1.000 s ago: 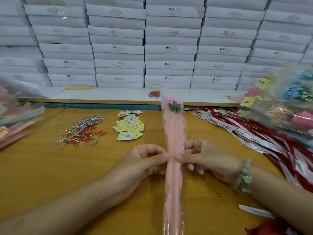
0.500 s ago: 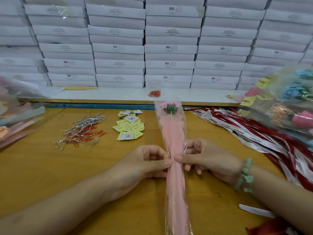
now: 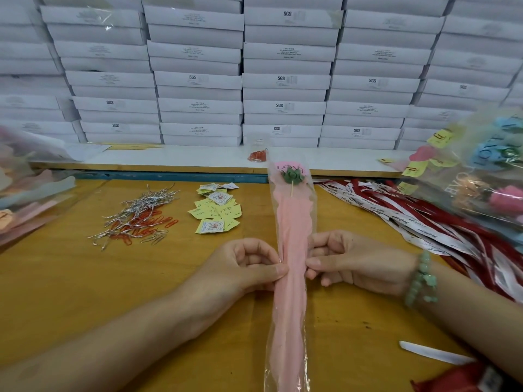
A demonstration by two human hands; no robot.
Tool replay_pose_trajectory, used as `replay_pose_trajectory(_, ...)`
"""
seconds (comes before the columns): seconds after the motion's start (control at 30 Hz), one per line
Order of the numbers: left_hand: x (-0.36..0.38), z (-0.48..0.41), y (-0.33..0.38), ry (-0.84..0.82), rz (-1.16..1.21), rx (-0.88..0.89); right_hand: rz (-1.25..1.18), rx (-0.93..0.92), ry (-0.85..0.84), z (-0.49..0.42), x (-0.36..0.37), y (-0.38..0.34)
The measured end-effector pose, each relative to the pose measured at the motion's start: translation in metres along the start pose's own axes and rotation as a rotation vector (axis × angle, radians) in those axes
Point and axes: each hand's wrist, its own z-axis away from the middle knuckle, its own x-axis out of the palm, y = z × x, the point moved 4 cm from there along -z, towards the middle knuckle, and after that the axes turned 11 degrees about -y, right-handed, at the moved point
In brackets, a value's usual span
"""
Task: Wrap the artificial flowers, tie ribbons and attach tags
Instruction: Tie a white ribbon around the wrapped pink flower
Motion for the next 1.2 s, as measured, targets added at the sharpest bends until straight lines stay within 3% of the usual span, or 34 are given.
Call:
replay_pose_trajectory(0.8, 0.0026, -0.0006, -0.0014, -0.085, -0.042, 0.038, 0.261, -0.138, 0.224, -0.0058, 0.008, 0.0065)
replay_pose_trajectory(1.2, 0.0048, -0.0013, -0.0037, -0.017, -0.19, 0.11, 0.153, -0.139, 0.151, -0.0055, 0.0044, 0.0058)
